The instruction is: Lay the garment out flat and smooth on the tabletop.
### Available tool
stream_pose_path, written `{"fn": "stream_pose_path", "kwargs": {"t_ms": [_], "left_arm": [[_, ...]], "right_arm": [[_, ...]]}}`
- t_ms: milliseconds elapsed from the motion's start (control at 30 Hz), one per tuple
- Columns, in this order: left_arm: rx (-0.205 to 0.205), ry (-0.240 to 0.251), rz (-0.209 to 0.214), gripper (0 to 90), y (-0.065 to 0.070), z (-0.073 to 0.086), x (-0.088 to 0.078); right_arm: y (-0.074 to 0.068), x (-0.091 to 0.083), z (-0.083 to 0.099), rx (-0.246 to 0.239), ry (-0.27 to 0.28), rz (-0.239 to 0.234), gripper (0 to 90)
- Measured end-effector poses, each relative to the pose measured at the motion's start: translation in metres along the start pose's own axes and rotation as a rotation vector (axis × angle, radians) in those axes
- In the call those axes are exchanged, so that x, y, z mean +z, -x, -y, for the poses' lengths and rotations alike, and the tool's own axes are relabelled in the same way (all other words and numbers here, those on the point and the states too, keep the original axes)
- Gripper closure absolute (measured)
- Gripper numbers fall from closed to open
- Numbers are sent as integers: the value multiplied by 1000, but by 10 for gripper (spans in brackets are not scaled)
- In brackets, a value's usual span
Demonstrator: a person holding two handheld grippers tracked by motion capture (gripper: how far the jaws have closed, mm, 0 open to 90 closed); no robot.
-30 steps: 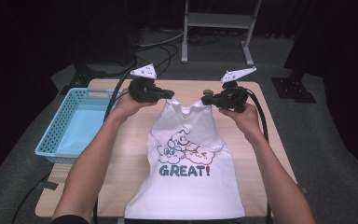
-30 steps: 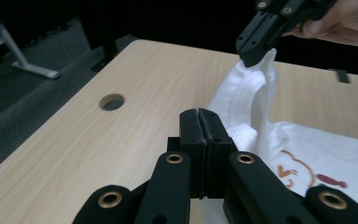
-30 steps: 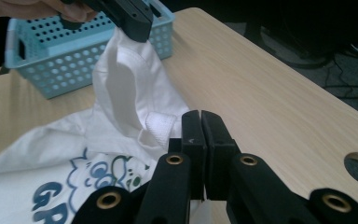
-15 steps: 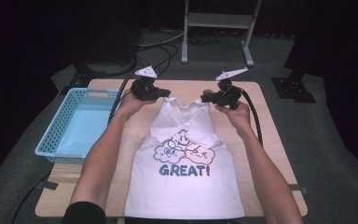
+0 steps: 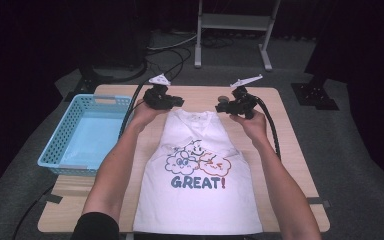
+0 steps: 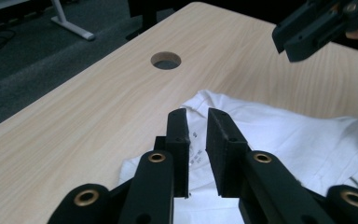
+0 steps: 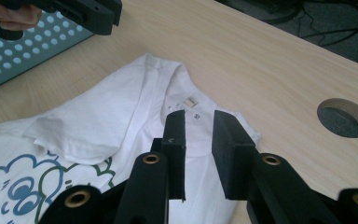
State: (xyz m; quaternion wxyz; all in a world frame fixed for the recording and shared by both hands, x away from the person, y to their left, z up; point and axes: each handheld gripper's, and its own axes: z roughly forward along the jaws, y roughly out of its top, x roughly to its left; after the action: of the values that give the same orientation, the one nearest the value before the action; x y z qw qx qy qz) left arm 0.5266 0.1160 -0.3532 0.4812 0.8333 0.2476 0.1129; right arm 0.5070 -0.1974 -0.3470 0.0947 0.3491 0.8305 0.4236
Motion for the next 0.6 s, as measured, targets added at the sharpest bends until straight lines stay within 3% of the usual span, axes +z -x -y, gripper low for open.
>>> {"fn": "stream_pose_path", "kwargs": {"t_ms": [200,467,600], "left_arm": [[9,-25,30,727,17,14,-2],[38,-82,71,628,54,41,-4],[41,-111,96,574,74,58,-8]], "right_arm": [[-11,-4,7,-27,-24,7,710],[-31,-5,29,-48,-74,-8,656],[-47,-6,41,-82,-111,-29,617]]}}
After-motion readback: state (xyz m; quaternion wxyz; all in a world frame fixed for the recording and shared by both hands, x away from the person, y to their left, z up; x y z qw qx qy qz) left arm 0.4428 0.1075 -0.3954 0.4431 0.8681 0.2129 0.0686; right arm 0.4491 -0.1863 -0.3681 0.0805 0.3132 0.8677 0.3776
